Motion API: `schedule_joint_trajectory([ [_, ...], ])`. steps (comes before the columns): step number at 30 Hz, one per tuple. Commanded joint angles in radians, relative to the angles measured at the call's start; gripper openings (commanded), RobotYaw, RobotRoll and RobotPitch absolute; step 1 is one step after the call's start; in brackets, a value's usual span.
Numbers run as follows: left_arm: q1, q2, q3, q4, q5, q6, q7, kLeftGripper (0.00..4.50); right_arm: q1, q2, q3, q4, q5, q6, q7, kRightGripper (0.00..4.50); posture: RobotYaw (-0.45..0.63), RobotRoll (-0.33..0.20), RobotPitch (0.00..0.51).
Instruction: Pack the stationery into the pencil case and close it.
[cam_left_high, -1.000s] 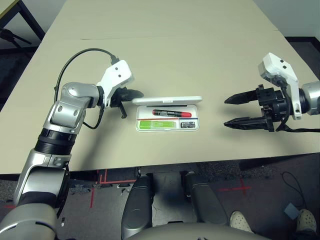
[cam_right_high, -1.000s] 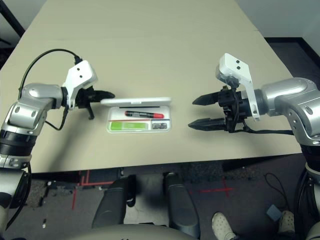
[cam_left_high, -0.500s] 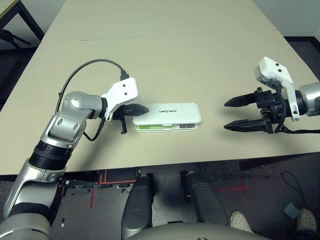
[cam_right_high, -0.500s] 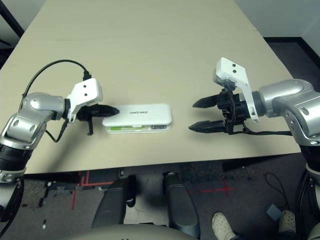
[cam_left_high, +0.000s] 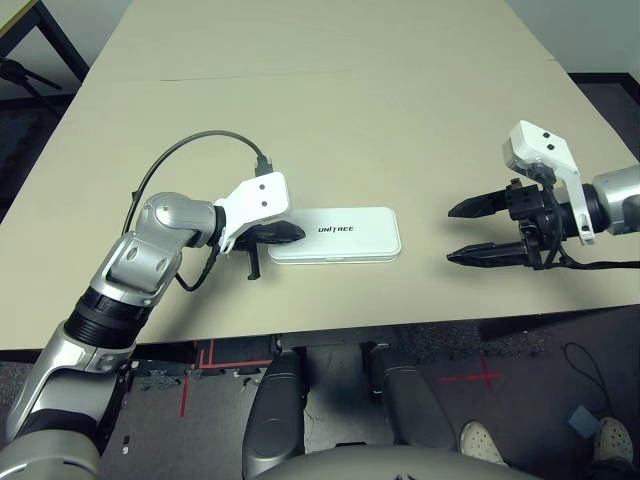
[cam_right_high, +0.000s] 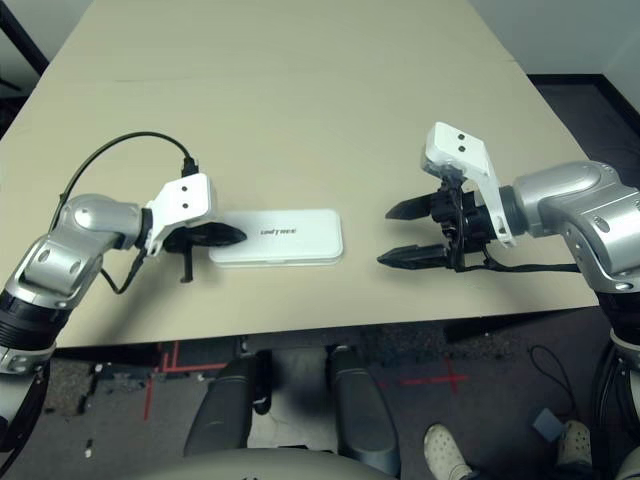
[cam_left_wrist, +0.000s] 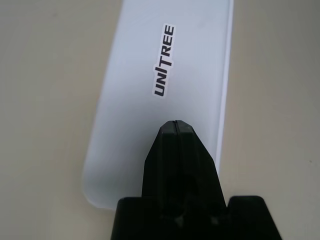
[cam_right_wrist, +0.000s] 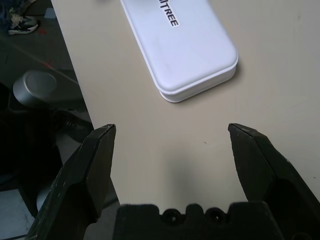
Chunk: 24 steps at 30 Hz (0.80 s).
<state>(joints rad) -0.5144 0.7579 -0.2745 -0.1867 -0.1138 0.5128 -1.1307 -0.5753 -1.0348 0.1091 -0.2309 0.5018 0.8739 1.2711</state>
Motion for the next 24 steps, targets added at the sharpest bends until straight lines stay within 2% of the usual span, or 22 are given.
schedule_joint_trajectory([
  [1, 0.049, 0.013, -0.067, 0.000, 0.030, 0.015, -0.013, 0.01, -0.005, 0.009, 0.026, 0.006, -0.021, -0.013, -0.011, 4.50, -0.04, 0.000, 0.219],
  [6, 0.062, 0.008, -0.054, -0.008, 0.022, 0.019, 0.003, 0.01, -0.010, 0.033, 0.024, 0.015, -0.032, -0.020, -0.029, 4.50, -0.03, 0.000, 0.222],
  [9, 0.067, -0.008, 0.017, -0.010, -0.026, 0.044, 0.033, 0.01, -0.015, 0.071, 0.004, 0.032, -0.037, -0.028, -0.069, 4.50, -0.04, 0.000, 0.222],
  [11, 0.074, -0.026, 0.089, -0.010, -0.072, 0.056, 0.059, 0.01, -0.019, 0.119, -0.026, 0.056, -0.035, -0.040, -0.118, 4.50, -0.04, 0.000, 0.220],
  [15, 0.106, -0.090, 0.299, 0.016, -0.154, 0.059, 0.194, 0.01, -0.023, 0.271, -0.121, 0.166, -0.061, -0.110, -0.306, 4.50, -0.03, 0.000, 0.217],
  [18, 0.124, -0.148, 0.422, 0.054, -0.182, 0.032, 0.311, 0.66, -0.015, 0.349, -0.169, 0.242, -0.097, -0.212, -0.411, 4.50, -0.02, 0.000, 0.214],
  [24, 0.136, -0.194, 0.624, 0.220, -0.175, -0.146, 0.497, 2.99, -0.044, 0.492, -0.287, 0.441, -0.165, -0.463, -0.642, 4.50, 0.00, 0.000, 0.209],
])
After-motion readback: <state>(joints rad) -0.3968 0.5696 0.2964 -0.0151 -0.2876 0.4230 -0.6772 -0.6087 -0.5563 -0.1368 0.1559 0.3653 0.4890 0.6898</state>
